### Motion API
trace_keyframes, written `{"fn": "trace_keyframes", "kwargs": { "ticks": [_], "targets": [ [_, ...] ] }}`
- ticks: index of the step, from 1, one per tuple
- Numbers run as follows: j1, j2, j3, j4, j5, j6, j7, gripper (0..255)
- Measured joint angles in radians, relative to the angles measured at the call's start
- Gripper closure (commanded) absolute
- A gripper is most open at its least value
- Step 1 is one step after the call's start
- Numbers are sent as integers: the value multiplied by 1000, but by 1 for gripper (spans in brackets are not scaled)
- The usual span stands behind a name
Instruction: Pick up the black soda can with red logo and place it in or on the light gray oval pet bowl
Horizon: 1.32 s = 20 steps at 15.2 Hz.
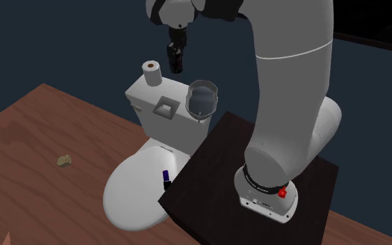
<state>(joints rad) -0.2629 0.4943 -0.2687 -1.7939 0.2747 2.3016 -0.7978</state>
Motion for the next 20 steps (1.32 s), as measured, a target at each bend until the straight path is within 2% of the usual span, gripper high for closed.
{"fn": "trace_keyframes", "kwargs": {
  "ticks": [3,11,17,20],
  "targets": [
    [5,-36,-7,-26,-10,-9,2,255],
    [21,-305,-52,-390,-70,93,-24,255],
    [7,-534,-90,-646,-169,136,-13,255],
    [5,-543,-93,-681,-171,162,-20,255]
  ]
}}
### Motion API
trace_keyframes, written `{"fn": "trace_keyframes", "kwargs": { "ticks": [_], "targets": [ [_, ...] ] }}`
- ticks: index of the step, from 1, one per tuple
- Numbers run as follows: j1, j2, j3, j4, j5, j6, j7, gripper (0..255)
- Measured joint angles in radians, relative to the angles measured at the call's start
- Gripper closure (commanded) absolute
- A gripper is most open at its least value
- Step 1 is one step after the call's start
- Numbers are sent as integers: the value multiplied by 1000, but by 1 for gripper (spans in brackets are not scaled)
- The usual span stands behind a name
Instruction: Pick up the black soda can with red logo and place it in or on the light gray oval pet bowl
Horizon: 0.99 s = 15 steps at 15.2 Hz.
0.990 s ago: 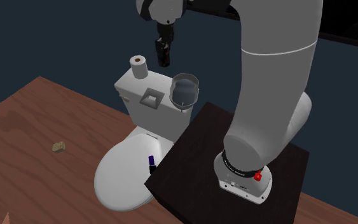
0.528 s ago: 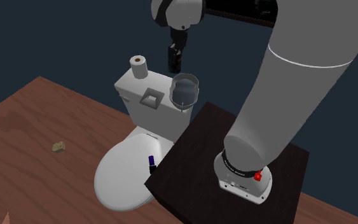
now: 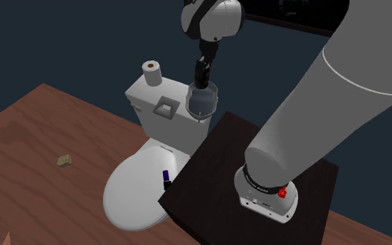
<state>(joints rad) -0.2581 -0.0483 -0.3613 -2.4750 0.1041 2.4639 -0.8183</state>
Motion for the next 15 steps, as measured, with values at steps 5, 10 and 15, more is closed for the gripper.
{"fn": "trace_keyframes", "kwargs": {
  "ticks": [5,10,15],
  "targets": [
    [4,60,1,-15,47,69,-38,255],
    [4,126,9,-26,108,137,-86,255],
    [-4,196,28,-26,180,199,-144,255]
  ]
}}
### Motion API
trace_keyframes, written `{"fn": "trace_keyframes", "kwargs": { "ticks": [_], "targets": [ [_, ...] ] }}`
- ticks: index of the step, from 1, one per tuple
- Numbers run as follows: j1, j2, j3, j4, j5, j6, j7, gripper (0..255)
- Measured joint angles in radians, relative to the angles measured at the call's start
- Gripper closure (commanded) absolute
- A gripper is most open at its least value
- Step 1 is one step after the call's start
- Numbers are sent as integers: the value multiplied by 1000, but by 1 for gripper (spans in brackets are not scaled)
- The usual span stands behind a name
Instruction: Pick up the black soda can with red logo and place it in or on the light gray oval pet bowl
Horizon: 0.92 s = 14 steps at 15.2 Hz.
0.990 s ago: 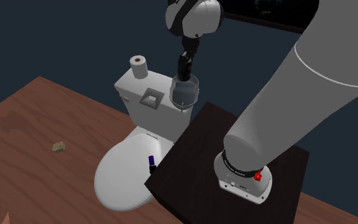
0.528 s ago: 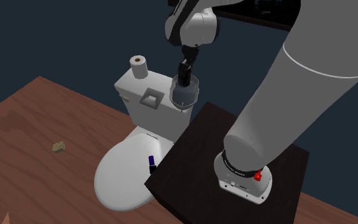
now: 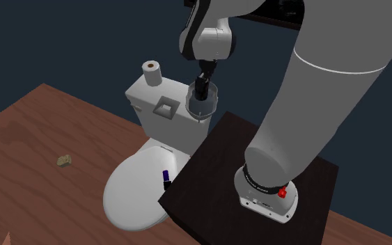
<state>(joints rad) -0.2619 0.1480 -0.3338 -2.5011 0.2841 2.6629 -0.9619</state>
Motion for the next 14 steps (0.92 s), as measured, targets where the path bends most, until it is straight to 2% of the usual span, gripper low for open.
{"fn": "trace_keyframes", "kwargs": {
  "ticks": [6,7,13,14],
  "targets": [
    [-2,8,4,-2,10,10,-8,255],
    [-2,8,4,-2,10,10,-8,0],
    [-2,8,4,-2,11,10,-8,0],
    [2,-10,-4,-2,-8,-5,6,0]
  ]
}}
